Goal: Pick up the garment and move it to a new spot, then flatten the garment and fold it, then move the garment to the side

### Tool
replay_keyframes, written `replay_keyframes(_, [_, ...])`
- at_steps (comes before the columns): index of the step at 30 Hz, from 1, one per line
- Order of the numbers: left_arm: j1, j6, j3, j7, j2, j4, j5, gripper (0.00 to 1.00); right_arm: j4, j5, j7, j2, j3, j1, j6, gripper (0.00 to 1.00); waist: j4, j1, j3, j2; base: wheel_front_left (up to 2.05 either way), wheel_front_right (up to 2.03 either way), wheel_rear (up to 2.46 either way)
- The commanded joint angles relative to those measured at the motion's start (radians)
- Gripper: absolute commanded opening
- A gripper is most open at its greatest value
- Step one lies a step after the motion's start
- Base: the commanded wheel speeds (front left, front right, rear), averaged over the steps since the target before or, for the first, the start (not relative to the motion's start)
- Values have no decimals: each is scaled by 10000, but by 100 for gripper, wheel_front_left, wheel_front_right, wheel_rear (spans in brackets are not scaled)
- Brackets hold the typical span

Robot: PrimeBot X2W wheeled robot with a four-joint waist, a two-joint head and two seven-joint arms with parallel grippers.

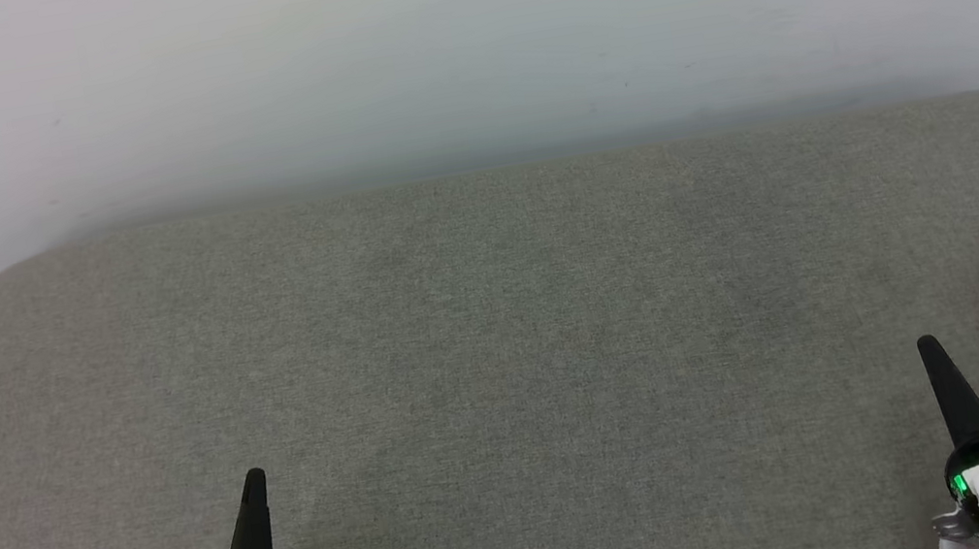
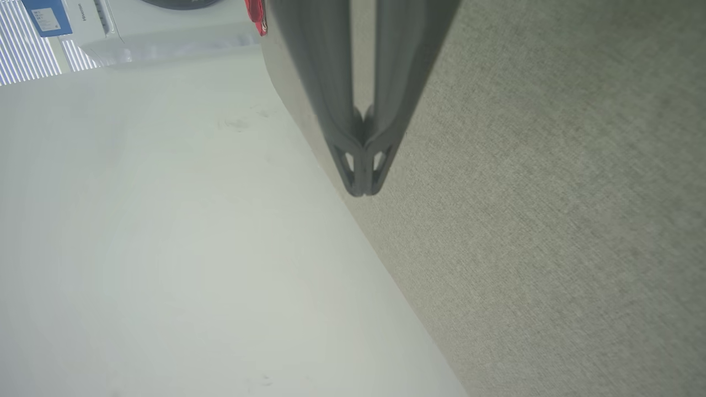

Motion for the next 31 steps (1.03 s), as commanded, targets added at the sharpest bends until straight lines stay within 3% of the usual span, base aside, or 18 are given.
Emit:
replay_keyframes(1, [-223,-63,73,61,17,-37,-267,0,-39,260,52,26,-30,-295,0,0,-3,0,3,-1,0,0,0])
replay_keyframes(31, [-650,-351,420,784,-2,250,-3075,0,349,2868,777,104,-169,-766,-2,0,-89,0,83,-1,0,0,0])
